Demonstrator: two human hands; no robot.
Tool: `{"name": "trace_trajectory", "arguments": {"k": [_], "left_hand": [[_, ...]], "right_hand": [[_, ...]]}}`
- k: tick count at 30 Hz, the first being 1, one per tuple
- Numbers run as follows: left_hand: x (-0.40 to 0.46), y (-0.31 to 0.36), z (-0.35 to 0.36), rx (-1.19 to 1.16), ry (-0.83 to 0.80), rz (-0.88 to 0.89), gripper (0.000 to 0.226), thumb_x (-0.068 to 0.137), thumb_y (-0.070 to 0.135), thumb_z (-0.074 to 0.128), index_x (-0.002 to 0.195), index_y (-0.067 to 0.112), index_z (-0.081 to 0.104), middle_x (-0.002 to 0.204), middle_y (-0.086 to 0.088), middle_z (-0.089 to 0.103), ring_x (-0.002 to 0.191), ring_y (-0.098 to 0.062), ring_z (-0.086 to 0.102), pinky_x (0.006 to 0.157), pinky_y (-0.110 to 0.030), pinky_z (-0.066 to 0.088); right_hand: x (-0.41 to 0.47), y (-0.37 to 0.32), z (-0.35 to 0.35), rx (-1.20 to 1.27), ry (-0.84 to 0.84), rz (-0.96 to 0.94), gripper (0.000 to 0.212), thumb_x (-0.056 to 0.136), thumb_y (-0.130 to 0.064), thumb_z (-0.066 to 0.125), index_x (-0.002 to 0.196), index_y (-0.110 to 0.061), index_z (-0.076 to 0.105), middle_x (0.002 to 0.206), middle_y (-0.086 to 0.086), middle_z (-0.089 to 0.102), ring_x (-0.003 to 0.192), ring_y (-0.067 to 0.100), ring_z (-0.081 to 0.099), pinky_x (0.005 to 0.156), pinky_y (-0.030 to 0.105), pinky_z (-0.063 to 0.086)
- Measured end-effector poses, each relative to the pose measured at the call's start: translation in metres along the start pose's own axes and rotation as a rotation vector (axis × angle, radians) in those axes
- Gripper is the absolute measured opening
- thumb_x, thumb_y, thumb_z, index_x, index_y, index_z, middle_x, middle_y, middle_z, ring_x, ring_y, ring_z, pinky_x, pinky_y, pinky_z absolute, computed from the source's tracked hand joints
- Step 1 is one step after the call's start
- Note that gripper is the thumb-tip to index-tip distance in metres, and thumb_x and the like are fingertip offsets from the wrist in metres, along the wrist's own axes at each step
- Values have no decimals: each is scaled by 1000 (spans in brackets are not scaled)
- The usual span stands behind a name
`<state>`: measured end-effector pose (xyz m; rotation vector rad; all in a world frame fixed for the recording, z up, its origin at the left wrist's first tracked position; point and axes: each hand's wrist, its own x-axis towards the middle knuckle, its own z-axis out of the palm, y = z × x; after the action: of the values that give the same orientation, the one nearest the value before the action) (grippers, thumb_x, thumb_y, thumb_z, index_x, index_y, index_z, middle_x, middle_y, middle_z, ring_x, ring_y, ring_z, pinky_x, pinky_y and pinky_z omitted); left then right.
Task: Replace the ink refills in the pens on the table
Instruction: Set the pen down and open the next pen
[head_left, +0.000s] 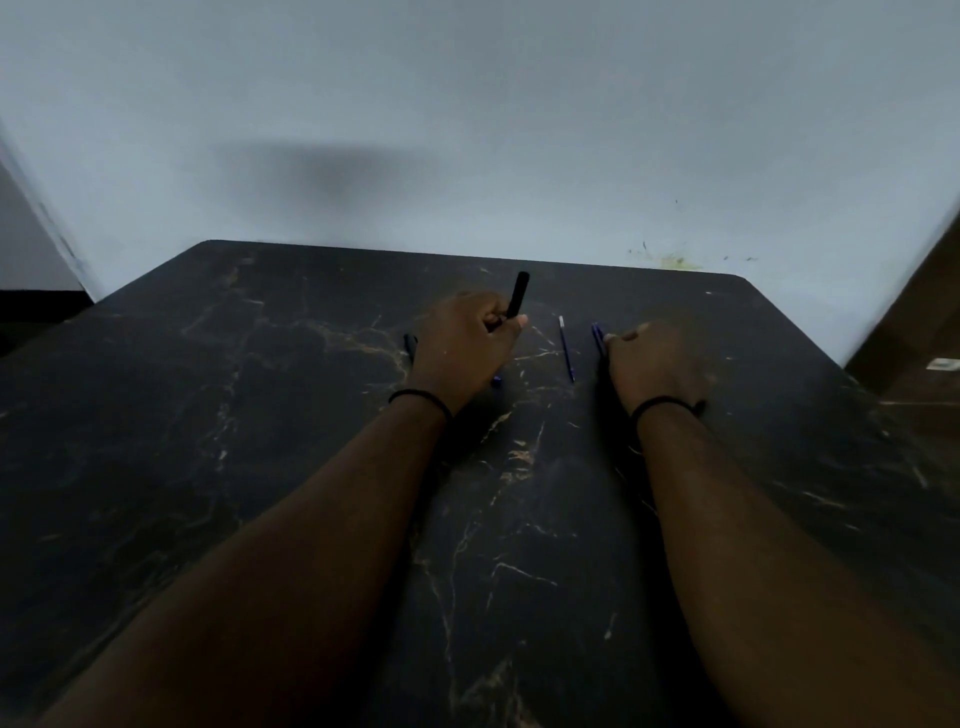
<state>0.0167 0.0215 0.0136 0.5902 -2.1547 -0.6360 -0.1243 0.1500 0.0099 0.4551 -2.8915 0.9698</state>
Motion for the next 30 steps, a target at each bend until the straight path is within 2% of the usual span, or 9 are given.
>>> {"name": "trace_trajectory", "arguments": {"k": [3,7,12,17,22,26,30], "left_hand": [[0,-1,1,10,15,1,25,89,31,69,80,8,70,70,-6,64,68,-23,60,56,-27,44],[1,-1,1,11,14,-12,24,89,32,69,82,9,72,72,-6,66,69,-21,61,62,-33,49],[1,-1,-1,16,28,-2,19,89,33,68,84,15,74,72,2,66,68,-13,60,59,-24,44],[1,-3,3,6,41,-6,22,88,33,69,80,13,72,68,2,63,65,-15,57,61,-28,46],[2,-5,3,-12,64,-5,21,87,32,70,80,12,73,66,1,63,63,-14,57,60,-29,47],[1,-6,4,10,79,6,21,86,33,70,77,14,71,64,3,61,61,-12,56,57,-28,45],[3,-8,5,16,73,4,23,85,35,70,75,14,70,63,4,60,62,-13,56,59,-33,51]], "right_hand": [[-1,0,0,-10,16,4,37,97,-44,57,117,-16,71,126,10,66,119,36,58,106,48,41],[-3,0,-1,-6,31,-3,35,96,-42,57,114,-16,72,122,10,67,117,37,60,106,49,42],[-7,-3,-3,115,95,-81,30,99,-41,53,109,-20,73,113,7,71,111,32,62,102,49,45],[-23,-20,3,30,68,-263,34,98,-47,53,104,-20,73,104,7,73,102,31,66,96,46,50],[-31,-27,8,-130,1,-319,42,92,-54,59,104,-15,73,103,10,72,100,32,66,91,43,53],[-34,-25,7,-162,-22,-313,44,94,-48,57,107,-9,72,109,15,70,102,37,66,90,43,55],[-38,-27,5,-156,-49,-314,37,94,-39,57,113,-9,67,117,16,67,107,37,64,91,45,54]]}}
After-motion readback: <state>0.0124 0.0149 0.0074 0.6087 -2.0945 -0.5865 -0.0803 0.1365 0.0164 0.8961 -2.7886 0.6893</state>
